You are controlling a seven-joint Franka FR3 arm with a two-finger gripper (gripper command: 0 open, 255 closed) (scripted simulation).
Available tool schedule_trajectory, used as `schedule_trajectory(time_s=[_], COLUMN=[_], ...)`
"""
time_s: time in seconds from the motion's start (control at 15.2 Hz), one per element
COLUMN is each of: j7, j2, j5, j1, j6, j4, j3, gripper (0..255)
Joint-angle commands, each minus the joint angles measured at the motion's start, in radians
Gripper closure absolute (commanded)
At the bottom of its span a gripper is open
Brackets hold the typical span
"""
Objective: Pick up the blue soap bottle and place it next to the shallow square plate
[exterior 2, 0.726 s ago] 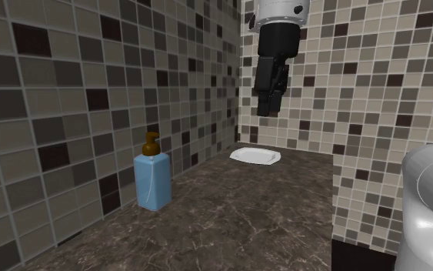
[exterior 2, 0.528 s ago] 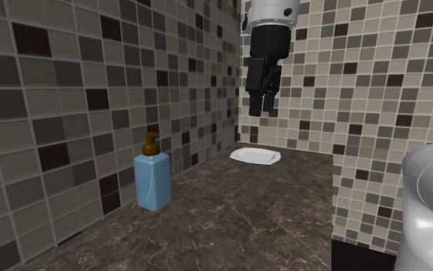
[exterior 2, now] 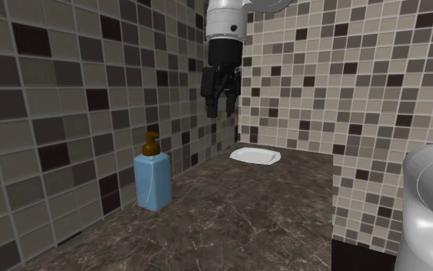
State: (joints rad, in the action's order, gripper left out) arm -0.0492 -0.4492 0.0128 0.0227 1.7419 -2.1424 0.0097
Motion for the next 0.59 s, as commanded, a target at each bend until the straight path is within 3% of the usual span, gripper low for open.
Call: schedule_trajectory(time_s=[0.0,0.53], j7=[0.004,0.023], j2=[0.085,0.418], j5=[-0.003,-0.010], j1=[0.002,0.012], j6=[0.024,0.026], j4=[0.056,0.368], j3=[-0.003,-0.015], gripper=[0,0])
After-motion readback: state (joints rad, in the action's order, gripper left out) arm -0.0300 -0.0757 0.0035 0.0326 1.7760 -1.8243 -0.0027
